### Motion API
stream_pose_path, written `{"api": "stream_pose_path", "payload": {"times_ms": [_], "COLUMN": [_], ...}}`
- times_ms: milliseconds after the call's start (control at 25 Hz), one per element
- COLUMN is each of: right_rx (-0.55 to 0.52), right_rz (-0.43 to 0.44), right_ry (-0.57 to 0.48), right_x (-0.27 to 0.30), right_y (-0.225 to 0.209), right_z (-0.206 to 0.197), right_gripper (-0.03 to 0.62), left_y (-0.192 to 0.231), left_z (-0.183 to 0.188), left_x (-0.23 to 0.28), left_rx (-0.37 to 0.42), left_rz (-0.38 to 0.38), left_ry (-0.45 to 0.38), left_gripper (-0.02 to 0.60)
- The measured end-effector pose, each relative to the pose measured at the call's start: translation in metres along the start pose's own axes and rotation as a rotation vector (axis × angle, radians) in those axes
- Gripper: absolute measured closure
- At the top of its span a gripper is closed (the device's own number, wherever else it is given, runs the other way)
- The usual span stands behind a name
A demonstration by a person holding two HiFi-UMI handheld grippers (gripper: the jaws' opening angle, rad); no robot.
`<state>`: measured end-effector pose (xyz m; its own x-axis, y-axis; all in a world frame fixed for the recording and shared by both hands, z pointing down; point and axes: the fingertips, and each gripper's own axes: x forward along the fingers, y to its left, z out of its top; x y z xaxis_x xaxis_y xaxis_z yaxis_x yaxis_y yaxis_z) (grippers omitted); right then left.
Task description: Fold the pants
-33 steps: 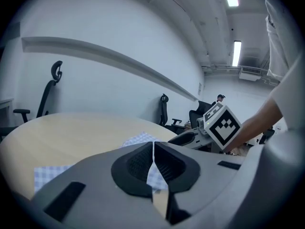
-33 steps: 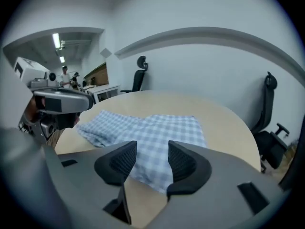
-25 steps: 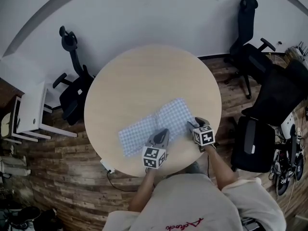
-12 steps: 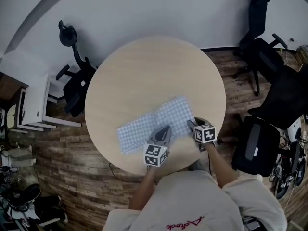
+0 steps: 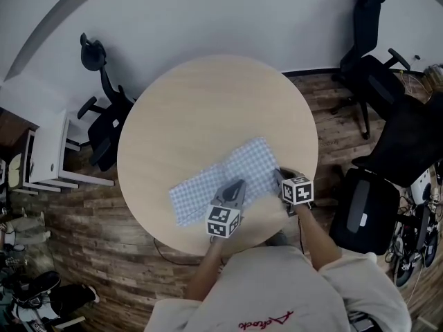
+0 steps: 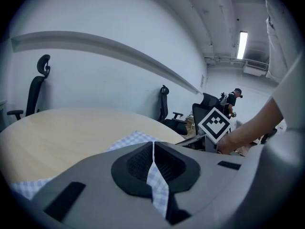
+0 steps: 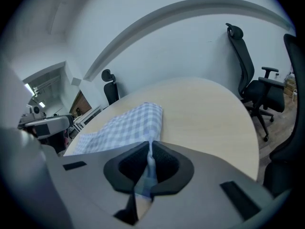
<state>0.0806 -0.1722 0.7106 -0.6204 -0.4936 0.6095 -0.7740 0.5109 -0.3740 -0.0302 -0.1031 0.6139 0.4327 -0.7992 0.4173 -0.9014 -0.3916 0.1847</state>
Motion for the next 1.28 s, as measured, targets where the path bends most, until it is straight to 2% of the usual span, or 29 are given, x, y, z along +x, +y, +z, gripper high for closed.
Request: {"api": "stream_pose_path", "payload": {"times_ms": [360,520,680,800,920,1120,1280], "right_rx": [0.052,0.050,0.020,-0.048,-0.173,-0.419,-0.621], "right_rz": [-0.133,-0.130,-0.122,-0.112,-0.101,-0.067,-0.001], "right_ry": [-0.073,-0.094,-0.137,-0.176,-0.213,-0.248,-0.222], "right_x": [-0.057,-0.066,-0.073,-0.085,-0.094,-0.101,-0.086], "right_y": [-0.087,-0.091,-0.077,-0.049,-0.002,0.099,0.192], "right_z": [0.012,0.017,0.033,0.049,0.068,0.086,0.075], "right_gripper": [0.550,0.551,0.553,0.553,0.553,0.553,0.553], "left_y": [-0.047,-0.057,-0.052,-0.047,-0.039,-0.022,-0.002], "left_z": [0.007,0.011,0.013,0.007,0.001,-0.010,-0.021], "left_x": [0.042,0.048,0.034,0.009,-0.020,-0.074,-0.120], "left_rx": [0.024,0.023,0.025,0.022,0.020,-0.001,-0.027], "left_rz": [-0.091,-0.093,-0.070,-0.054,-0.041,-0.014,0.039], "left_ry": [0.011,0.006,-0.015,-0.033,-0.058,-0.107,-0.142], "left_gripper": [0.543,0.544,0.544,0.543,0.543,0.543,0.544]}}
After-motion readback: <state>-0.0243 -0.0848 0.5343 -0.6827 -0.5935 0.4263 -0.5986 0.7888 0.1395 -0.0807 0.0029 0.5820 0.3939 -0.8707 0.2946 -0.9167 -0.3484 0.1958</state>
